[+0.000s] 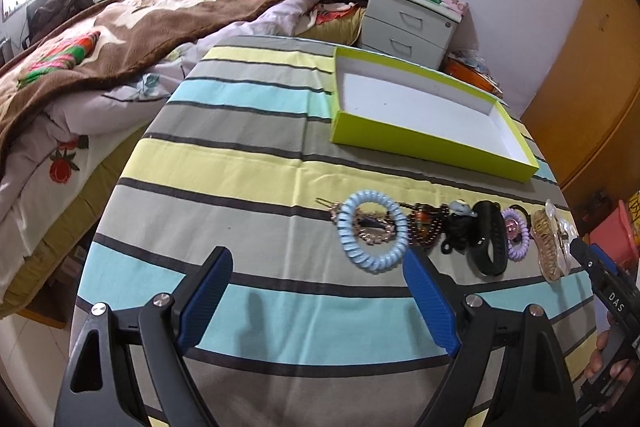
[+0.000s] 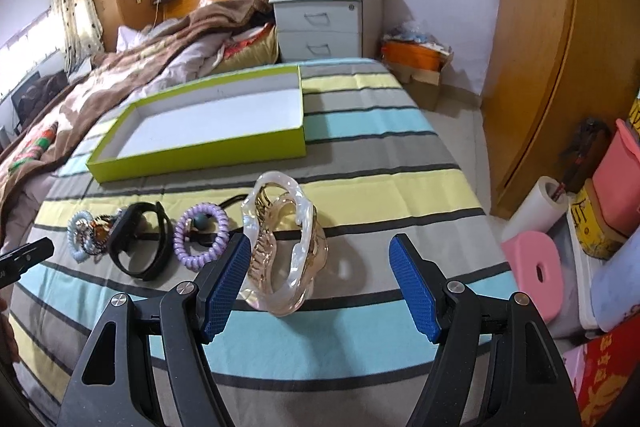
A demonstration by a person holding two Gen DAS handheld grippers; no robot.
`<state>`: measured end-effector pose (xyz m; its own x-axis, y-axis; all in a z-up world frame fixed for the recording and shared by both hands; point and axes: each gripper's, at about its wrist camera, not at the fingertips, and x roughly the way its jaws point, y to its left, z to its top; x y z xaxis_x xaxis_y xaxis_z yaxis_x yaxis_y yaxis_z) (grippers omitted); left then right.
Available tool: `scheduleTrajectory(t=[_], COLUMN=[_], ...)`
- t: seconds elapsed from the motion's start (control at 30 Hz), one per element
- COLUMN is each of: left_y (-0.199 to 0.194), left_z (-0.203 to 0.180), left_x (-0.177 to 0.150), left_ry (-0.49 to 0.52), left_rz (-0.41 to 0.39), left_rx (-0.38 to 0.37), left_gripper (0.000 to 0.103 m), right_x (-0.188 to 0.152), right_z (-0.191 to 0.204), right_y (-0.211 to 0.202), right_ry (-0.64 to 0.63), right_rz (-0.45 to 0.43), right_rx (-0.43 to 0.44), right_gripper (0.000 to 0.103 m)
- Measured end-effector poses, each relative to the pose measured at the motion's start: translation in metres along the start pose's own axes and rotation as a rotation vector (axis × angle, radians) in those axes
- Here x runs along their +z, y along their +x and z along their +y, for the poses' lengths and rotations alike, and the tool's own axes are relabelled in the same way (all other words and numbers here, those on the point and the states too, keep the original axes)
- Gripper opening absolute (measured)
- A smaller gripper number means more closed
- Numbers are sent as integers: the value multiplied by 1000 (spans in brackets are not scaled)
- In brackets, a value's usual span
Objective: Organize jewelry
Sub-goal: 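Grasp the blue coil hair tie with the left tool while the right tool grasps the clear claw clip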
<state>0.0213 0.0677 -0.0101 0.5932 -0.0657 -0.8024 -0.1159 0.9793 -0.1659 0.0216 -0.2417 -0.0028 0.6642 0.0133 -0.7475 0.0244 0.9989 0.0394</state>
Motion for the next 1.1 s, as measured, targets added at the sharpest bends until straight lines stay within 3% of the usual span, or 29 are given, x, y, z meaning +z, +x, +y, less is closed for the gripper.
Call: scheduleTrajectory(t=[0.3, 0.5, 0.73, 0.9, 1.1], left_y=[15, 25, 34, 37, 38], left_z=[-5, -4, -7, -13, -17], left_x=[1, 6, 9, 10, 12], left_ry=[42, 26, 39, 65, 75], left_rz=[49, 71, 74, 72, 65], left_rx=[-19, -2, 38, 52, 89], left_gripper=[85, 79, 71, 69, 52], right_x=[8, 9, 9, 9, 9], right_z=[-11, -14, -9, -7, -8], right_y=[21, 30, 29, 29, 30], right_ry=[43, 72, 59, 46, 44], right_rz=[77, 125, 107, 104, 99], right_rx=[41, 77, 101, 100, 95], right_gripper=[72, 46, 19, 18, 18])
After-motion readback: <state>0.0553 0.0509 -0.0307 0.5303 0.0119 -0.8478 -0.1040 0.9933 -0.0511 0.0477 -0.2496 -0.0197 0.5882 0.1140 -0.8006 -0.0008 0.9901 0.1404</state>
